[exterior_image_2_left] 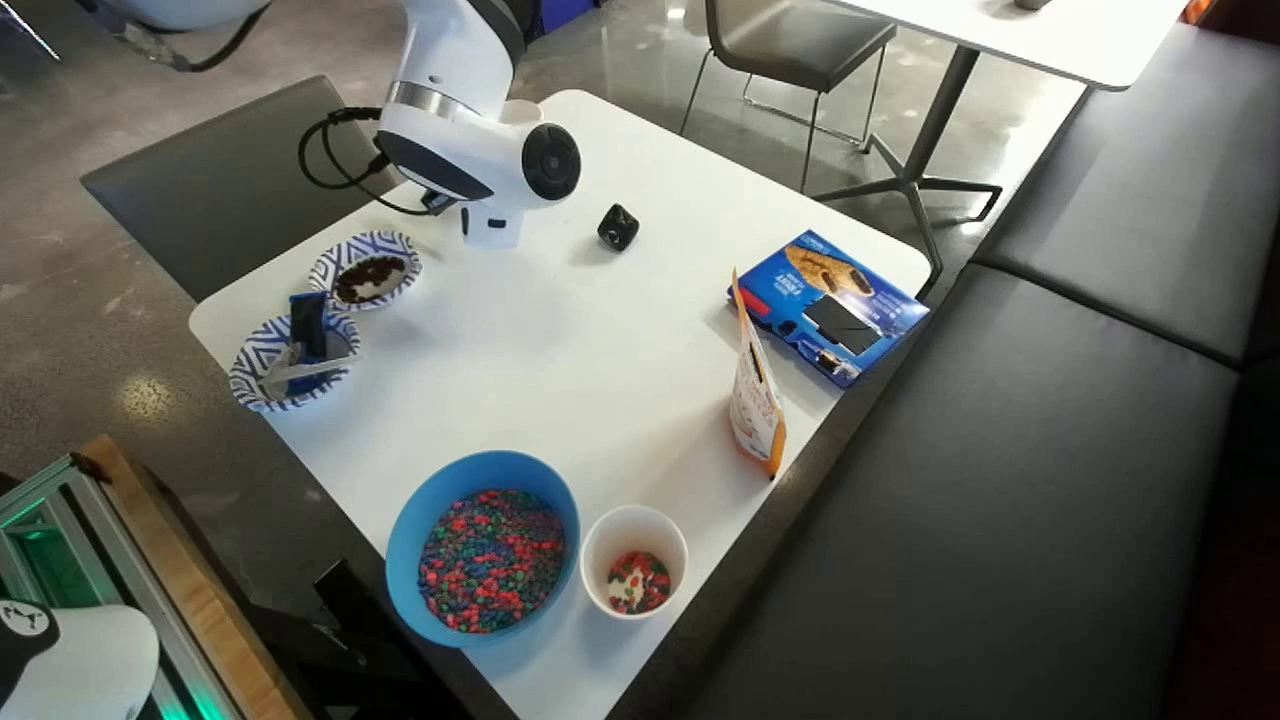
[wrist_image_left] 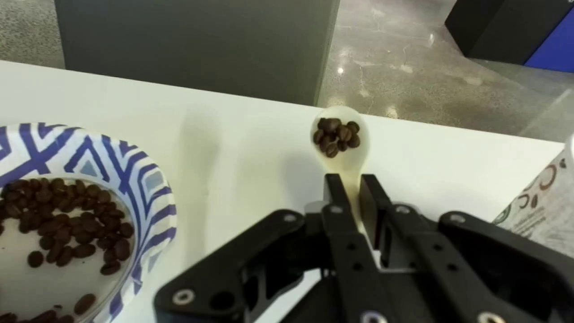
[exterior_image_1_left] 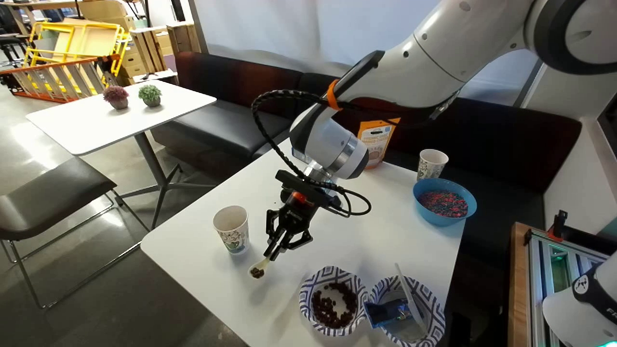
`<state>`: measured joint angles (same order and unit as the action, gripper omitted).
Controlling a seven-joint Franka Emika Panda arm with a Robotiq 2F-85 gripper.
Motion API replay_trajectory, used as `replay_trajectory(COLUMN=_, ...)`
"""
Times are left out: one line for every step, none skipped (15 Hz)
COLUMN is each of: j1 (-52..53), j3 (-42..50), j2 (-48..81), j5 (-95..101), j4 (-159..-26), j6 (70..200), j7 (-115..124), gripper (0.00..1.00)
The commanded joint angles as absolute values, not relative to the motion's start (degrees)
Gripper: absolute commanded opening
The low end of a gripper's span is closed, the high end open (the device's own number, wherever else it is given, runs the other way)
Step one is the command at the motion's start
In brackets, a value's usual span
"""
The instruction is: Use the spoon to scoop some of the contents in the bowl and put the spoon on the table
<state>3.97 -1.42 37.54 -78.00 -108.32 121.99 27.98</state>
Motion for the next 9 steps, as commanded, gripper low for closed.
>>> replay_trajectory(j1=4.80, j3=-1.91, j2=41.98, j5=-81.25, j4=-104.17, j6=124.73, j7=29.09, gripper=0.03)
replay_trajectory(j1=4.73, j3=-2.05, j2=42.81, j5=-81.86, j4=-103.40, j6=124.84, j7=28.96, gripper=0.03)
replay_trajectory(j1=4.61, j3=-2.22, j2=43.68, j5=-82.44, j4=-102.68, j6=124.87, j7=28.94, gripper=0.03)
replay_trajectory(j1=4.57, j3=-2.35, j2=44.42, j5=-83.05, j4=-101.98, j6=125.00, j7=28.85, gripper=0.03)
replay_trajectory(j1=4.63, j3=-2.37, j2=45.14, j5=-83.42, j4=-101.41, j6=125.01, j7=29.08, gripper=0.03)
replay_trajectory(j1=4.70, j3=-2.37, j2=45.74, j5=-83.91, j4=-100.87, j6=125.25, j7=28.94, gripper=0.03)
replay_trajectory(j1=4.70, j3=-2.38, j2=46.28, j5=-84.25, j4=-100.47, j6=125.33, j7=28.91, gripper=0.03)
replay_trajectory(j1=4.78, j3=-2.34, j2=46.75, j5=-84.43, j4=-100.11, j6=125.51, j7=28.88, gripper=0.03)
replay_trajectory(j1=4.93, j3=-2.25, j2=47.24, j5=-84.45, j4=-99.77, j6=125.80, j7=28.98, gripper=0.03)
